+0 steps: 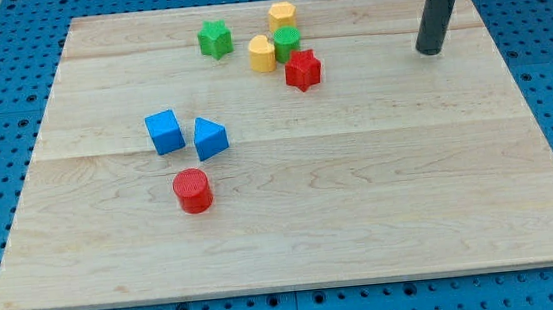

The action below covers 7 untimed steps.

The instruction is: Bring the red star toward the right center

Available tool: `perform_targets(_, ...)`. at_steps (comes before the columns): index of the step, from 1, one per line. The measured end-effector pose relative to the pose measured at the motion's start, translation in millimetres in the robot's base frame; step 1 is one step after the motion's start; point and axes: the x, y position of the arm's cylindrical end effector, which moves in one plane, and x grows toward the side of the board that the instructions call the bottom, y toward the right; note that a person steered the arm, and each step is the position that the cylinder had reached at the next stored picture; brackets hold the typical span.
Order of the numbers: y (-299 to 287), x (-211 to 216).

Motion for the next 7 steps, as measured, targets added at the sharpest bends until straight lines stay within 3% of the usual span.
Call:
perform_targets(1,-3.4,-32.5)
perform_targets(2,-65.8,-50.7)
perform_targets(5,-200.1,3.2)
perform_targets(7,-226.7,32.8)
